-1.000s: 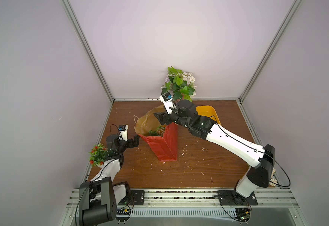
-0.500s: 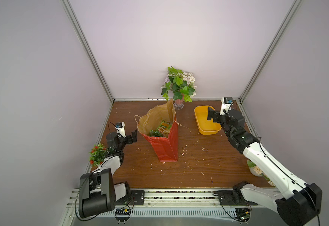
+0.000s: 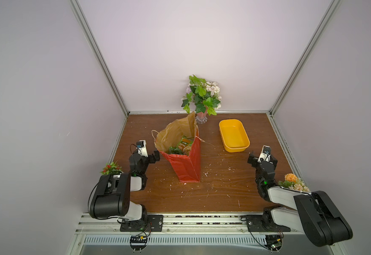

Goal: Place the condiment packets inside the bag
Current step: Reset both arms

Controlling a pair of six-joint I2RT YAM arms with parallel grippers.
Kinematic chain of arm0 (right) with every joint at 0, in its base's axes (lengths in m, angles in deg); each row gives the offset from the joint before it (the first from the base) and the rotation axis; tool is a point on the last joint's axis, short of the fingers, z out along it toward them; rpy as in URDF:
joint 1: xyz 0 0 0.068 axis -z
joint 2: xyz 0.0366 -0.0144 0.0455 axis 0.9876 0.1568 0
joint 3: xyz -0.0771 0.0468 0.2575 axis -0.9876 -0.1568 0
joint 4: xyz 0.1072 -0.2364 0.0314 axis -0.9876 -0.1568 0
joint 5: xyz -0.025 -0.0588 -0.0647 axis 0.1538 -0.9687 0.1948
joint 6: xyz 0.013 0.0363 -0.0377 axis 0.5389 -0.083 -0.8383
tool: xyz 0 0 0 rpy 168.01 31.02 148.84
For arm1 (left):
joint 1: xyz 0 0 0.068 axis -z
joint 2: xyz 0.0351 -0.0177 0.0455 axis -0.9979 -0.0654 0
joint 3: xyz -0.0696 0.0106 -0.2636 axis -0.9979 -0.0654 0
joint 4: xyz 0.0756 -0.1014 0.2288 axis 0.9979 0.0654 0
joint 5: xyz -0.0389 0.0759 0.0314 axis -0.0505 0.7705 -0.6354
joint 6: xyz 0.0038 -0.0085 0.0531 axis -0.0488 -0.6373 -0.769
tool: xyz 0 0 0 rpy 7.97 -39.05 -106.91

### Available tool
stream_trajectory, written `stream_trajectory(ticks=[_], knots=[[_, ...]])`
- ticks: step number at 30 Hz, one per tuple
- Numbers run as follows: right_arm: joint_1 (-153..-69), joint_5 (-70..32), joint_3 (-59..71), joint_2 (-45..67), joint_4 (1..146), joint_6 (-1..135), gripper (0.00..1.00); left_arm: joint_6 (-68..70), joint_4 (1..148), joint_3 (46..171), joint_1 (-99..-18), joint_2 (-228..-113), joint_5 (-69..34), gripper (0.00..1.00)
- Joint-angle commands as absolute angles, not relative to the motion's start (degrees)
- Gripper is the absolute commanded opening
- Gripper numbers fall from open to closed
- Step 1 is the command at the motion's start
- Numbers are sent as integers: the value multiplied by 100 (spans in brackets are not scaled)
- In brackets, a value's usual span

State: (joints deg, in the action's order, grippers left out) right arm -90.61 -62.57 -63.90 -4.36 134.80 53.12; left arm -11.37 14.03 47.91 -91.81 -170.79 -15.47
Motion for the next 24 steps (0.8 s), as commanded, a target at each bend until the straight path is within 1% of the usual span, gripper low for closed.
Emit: stream_trajectory(ticks=[1, 3, 5, 6, 8, 9, 10, 12, 14, 17, 24], knots=[[-8961, -6180, -6619, 13, 15252, 5166, 99, -1399, -43, 4268, -8894, -17251, -934, 100], [-8953, -5992, -6719, 434, 15830, 5108, 99, -1521, -661, 4045, -8663, -17360, -545, 100], [-8955, -5537, -6769, 739, 16334, 4925, 99, -1441, -638, 4024, -8634, -17320, -273, 100], [-8953, -5300, -6767, 809, 16361, 4859, 99, -1398, -632, 4057, -8634, -17334, -184, 100], [-8955, -5125, -6738, 1087, 16425, 4720, 99, -1358, -389, 4226, -8634, -17352, -56, 100], [-8959, -5088, -6726, 1309, 16814, 4684, 99, -1296, -177, 4384, -8634, -17377, 65, 100], [-8964, -5086, -6658, 1341, 16799, 4683, 99, -1222, 103, 4560, -8634, -17418, 224, 100], [-8957, -5292, -6325, 1042, 15779, 4845, 99, -1325, 426, 4704, -8634, -17443, 43, 100], [-8907, -5291, -5959, 1075, 15064, 4927, 99, -1382, 474, 4742, -8627, -17459, -63, 100], [-8695, -5046, -5952, 1124, 15036, 5091, 99, -1368, 505, 4740, -8629, -17440, -70, 100], [-8674, -5026, -5963, 1113, 15064, 5090, 99, -1372, 505, 4733, -8630, -17432, -69, 100]])
